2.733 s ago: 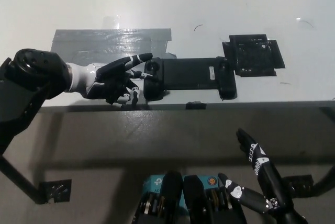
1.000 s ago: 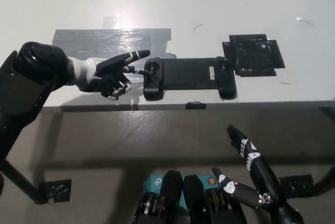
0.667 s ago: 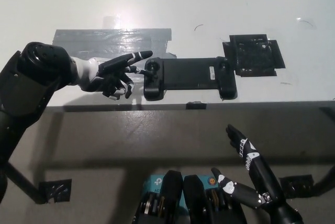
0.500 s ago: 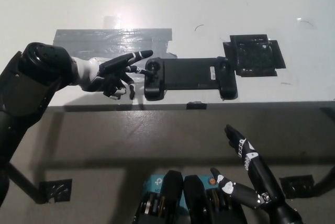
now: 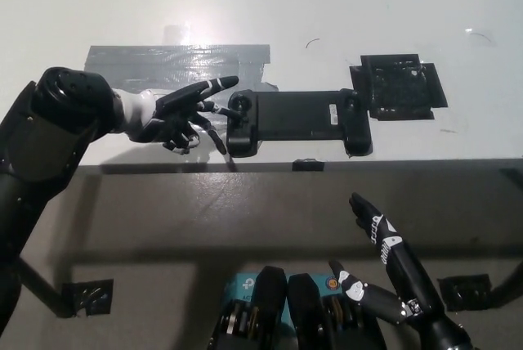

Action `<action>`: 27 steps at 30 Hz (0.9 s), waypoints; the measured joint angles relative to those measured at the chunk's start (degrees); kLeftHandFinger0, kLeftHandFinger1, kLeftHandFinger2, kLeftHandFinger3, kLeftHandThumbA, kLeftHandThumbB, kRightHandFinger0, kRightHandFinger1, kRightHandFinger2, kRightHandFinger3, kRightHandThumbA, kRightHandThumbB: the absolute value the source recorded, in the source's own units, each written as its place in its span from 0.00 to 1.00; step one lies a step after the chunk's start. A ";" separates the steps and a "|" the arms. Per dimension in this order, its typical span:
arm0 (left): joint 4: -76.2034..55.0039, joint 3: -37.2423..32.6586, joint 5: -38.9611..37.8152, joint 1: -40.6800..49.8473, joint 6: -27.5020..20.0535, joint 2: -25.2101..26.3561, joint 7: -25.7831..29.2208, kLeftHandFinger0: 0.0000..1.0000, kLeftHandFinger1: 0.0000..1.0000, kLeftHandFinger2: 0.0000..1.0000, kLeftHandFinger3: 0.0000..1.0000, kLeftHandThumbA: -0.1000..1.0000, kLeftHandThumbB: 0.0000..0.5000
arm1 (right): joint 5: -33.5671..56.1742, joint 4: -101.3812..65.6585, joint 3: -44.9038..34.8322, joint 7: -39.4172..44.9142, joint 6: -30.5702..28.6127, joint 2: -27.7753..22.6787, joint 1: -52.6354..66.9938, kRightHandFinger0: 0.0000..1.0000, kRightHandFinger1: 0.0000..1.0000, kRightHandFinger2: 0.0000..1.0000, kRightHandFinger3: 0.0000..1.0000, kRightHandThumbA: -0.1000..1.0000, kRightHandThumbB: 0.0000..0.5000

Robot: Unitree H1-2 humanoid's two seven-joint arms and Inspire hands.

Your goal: A controller is being placed at the center of the desk near the left hand and the robot uses its left hand's index finger to press a button at the left area of the controller

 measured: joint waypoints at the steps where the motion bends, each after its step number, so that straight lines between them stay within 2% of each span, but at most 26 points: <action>1: -0.02 0.00 0.14 0.08 -0.04 -0.05 0.02 0.00 0.15 0.53 1.00 1.00 0.92 | -0.01 -0.01 0.01 0.02 0.00 0.00 -0.01 1.00 1.00 1.00 1.00 0.65 0.41; 5: -0.03 -0.29 0.89 0.16 -0.14 -0.25 0.26 0.00 0.13 0.54 1.00 1.00 0.94 | -0.02 0.02 0.03 0.05 0.00 0.00 -0.27 1.00 1.00 1.00 1.00 0.65 0.42; 6: -0.03 -0.51 1.07 0.16 -0.20 -0.28 0.32 0.00 0.12 0.58 1.00 1.00 0.99 | -0.03 0.01 0.04 0.05 0.00 0.00 -0.38 1.00 1.00 1.00 1.00 0.65 0.42; 8: -0.34 -1.59 1.58 0.14 -0.42 -0.28 0.37 0.00 0.11 0.59 1.00 1.00 0.98 | -0.11 0.00 0.06 0.06 0.00 0.00 -0.53 1.00 1.00 1.00 1.00 0.65 0.41; 10: -1.33 -3.60 2.22 0.04 -0.70 -0.21 0.37 0.00 0.07 0.53 1.00 1.00 0.95 | -0.15 0.00 0.09 0.09 0.00 -0.01 -0.53 1.00 1.00 1.00 1.00 0.65 0.41; 12: -2.16 -5.43 2.80 0.04 -1.10 -0.02 0.55 0.00 0.08 0.53 1.00 1.00 0.92 | -0.20 -0.01 0.16 0.11 0.00 -0.01 -0.58 1.00 1.00 1.00 1.00 0.65 0.41; 13: -2.39 -5.85 3.03 0.04 -1.18 0.03 0.65 0.09 0.13 0.57 1.00 1.00 0.93 | -0.20 -0.01 0.19 0.13 0.00 -0.01 -0.59 1.00 1.00 1.00 1.00 0.65 0.41; 15: -3.02 -7.15 3.73 0.06 -1.43 0.18 1.15 0.14 0.18 0.56 1.00 1.00 0.95 | -0.23 -0.04 0.23 0.19 0.00 -0.02 -0.60 1.00 1.00 1.00 1.00 0.65 0.42; 16: -3.56 -8.18 4.40 0.10 -1.58 0.30 1.60 0.08 0.17 0.55 1.00 1.00 0.97 | -0.23 -0.07 0.23 0.24 0.01 -0.04 -0.60 1.00 1.00 1.00 1.00 0.65 0.41; 17: -3.74 -8.58 4.64 0.09 -1.65 0.34 1.69 0.00 0.20 0.57 1.00 1.00 0.97 | -0.23 -0.08 0.23 0.26 0.01 -0.06 -0.61 1.00 1.00 1.00 1.00 0.64 0.40; 21: -4.36 -9.43 5.35 -0.05 -1.87 0.50 1.90 0.00 0.26 0.65 1.00 1.00 0.97 | -0.22 -0.10 0.22 0.37 0.01 -0.08 -0.65 1.00 1.00 1.00 1.00 0.64 0.41; 25: -5.83 -9.97 6.05 -0.01 -1.90 0.98 1.91 0.00 0.25 0.67 1.00 1.00 0.99 | -0.25 -0.10 0.23 0.39 0.01 -0.15 -0.90 1.00 1.00 1.00 1.00 0.64 0.40; 27: -6.42 -9.93 6.36 0.05 -1.90 1.16 1.91 0.00 0.23 0.63 1.00 1.00 1.00 | -0.24 -0.10 0.24 0.42 0.02 -0.17 -0.99 1.00 1.00 1.00 1.00 0.64 0.41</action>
